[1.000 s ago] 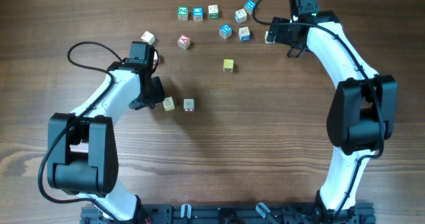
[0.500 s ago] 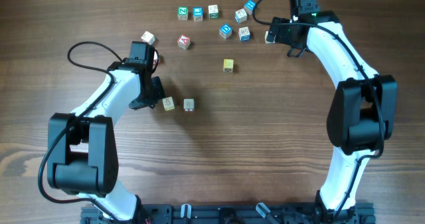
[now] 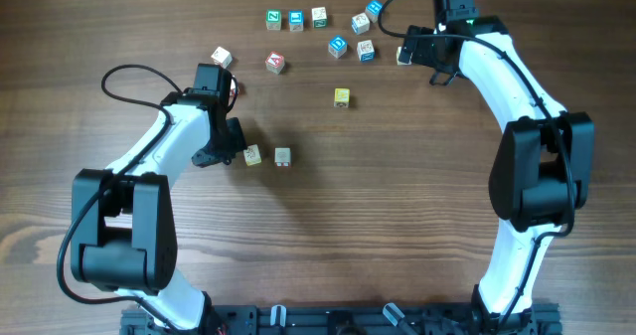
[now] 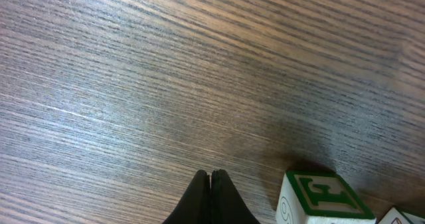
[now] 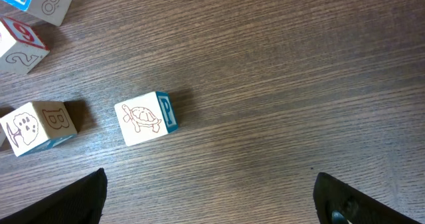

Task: Form a horizontal line

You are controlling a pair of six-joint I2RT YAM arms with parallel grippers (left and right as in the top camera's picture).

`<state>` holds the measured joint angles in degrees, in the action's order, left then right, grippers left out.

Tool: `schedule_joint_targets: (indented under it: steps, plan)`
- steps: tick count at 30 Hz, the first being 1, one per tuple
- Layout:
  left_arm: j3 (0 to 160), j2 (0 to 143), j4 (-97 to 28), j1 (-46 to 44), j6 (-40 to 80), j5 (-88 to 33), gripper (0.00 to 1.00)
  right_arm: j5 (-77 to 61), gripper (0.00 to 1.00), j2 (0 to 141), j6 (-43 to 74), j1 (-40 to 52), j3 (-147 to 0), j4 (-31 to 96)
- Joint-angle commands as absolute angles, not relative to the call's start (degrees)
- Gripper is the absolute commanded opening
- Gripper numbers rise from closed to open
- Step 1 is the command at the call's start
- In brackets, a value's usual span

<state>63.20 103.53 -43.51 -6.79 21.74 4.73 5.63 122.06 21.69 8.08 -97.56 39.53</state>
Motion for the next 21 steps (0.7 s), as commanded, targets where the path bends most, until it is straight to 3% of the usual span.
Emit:
schedule_joint_targets:
  steps: [1,21]
  plan:
    - [62.8,103.1,-43.8,-6.7,21.7,5.1,0.04,6.4,1.0,123.5,21.0,8.1,-97.9,39.4]
    - [62.8,103.1,-40.8,-7.0,21.3,-3.4,0.04,6.4,1.0,123.5,21.0,8.1,-97.9,39.4]
